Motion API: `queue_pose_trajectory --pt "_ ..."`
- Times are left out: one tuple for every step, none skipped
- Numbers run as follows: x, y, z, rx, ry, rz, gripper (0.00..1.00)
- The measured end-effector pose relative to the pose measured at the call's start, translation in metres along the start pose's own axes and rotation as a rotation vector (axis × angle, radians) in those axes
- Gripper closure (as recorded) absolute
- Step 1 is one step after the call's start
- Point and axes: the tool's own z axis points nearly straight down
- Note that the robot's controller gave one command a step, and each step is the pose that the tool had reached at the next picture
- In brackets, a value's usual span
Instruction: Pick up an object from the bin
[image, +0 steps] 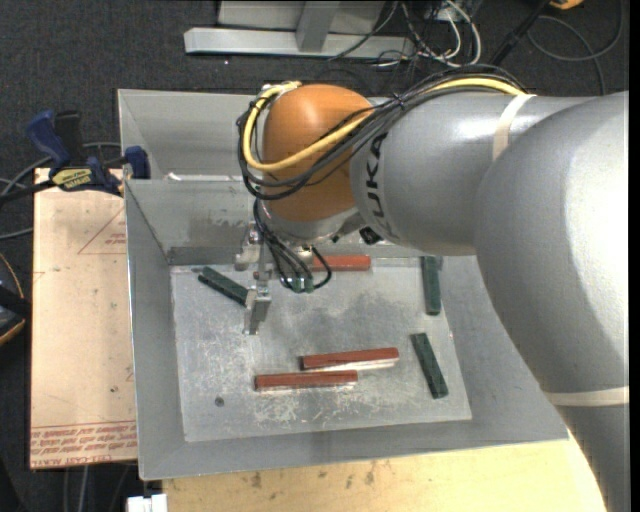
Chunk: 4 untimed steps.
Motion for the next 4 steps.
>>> queue_pose_trajectory --pt "-0.002 -0.001 -0.005 -0.001 -0.008 0.002 0.00" --pt "-0.026 -0.009 0.073 -0.007 -0.031 -0.076 1.00" --pt "-0.026 -0.009 0.073 -0.007 -0.031 -0.077 1.00" --pt "-0.022 -0.021 -0.078 -0.001 -0.013 -0.076 1.00"
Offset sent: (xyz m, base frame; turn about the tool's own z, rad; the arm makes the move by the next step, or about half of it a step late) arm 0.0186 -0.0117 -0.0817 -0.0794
